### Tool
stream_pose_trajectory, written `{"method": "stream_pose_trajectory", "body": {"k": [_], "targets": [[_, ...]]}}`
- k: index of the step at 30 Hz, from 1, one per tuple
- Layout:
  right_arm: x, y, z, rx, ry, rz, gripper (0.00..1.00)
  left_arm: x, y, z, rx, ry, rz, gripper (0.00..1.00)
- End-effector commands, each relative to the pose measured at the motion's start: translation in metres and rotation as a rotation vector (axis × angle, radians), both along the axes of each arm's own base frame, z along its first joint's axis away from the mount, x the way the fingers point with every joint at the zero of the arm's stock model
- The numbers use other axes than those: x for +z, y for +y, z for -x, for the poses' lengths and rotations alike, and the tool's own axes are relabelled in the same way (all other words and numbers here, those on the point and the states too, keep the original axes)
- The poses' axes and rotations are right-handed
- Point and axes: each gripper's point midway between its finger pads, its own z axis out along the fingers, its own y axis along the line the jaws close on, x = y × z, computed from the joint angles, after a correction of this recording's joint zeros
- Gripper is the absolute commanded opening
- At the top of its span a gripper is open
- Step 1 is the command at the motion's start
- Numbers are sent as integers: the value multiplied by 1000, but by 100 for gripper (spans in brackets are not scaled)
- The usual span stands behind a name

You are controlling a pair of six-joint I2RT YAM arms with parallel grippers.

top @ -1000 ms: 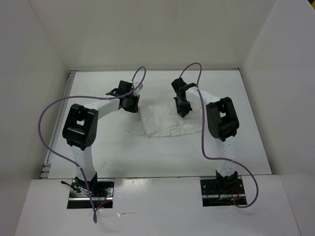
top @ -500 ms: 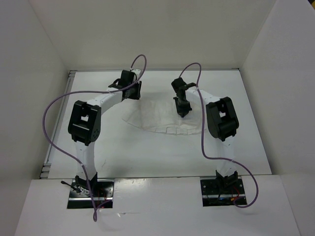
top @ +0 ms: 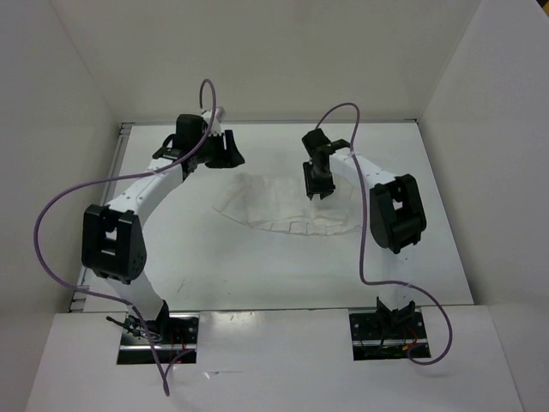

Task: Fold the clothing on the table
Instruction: Fold the skirt

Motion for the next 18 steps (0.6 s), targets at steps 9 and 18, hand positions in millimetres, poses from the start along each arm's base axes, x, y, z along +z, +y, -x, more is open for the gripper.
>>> {"method": "stream_pose_trajectory", "body": {"k": [9,18], "targets": [[119,17,24,14,-181,-234,45,-13,16,17,-164,-36,54,94],[123,-6,37,-27,-183,-229,46,-61,38,-5,-199,25,64,100]]}}
